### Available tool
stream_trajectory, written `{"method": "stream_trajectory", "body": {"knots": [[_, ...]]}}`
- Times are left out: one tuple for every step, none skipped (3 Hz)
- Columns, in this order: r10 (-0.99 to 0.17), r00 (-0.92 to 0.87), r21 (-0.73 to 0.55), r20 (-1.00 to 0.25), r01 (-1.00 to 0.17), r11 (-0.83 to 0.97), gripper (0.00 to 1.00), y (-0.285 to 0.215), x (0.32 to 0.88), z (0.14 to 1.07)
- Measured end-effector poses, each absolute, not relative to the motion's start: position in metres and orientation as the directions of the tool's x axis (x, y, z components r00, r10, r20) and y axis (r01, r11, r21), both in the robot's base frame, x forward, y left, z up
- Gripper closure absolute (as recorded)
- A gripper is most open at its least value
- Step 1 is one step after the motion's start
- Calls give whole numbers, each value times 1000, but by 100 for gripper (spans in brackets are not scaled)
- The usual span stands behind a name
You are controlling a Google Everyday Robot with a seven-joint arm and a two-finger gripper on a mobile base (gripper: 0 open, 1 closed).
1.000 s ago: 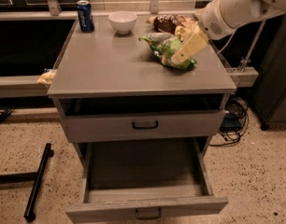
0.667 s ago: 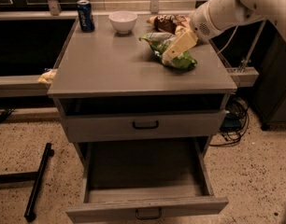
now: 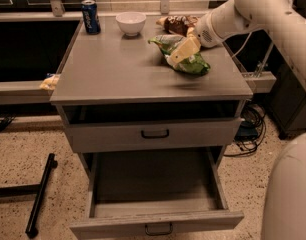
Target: Place green rice chip bag into middle drawer
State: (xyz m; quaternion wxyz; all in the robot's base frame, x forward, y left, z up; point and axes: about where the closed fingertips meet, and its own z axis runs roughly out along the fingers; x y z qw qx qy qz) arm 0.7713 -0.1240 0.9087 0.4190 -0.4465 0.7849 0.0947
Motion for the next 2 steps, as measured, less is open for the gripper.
{"method": "stream_trajectory", "body": {"knots": [[-630, -299, -207, -717, -771, 602, 0, -131, 781, 888], [-645, -334, -190, -687, -775, 603, 19, -131, 781, 869]]}}
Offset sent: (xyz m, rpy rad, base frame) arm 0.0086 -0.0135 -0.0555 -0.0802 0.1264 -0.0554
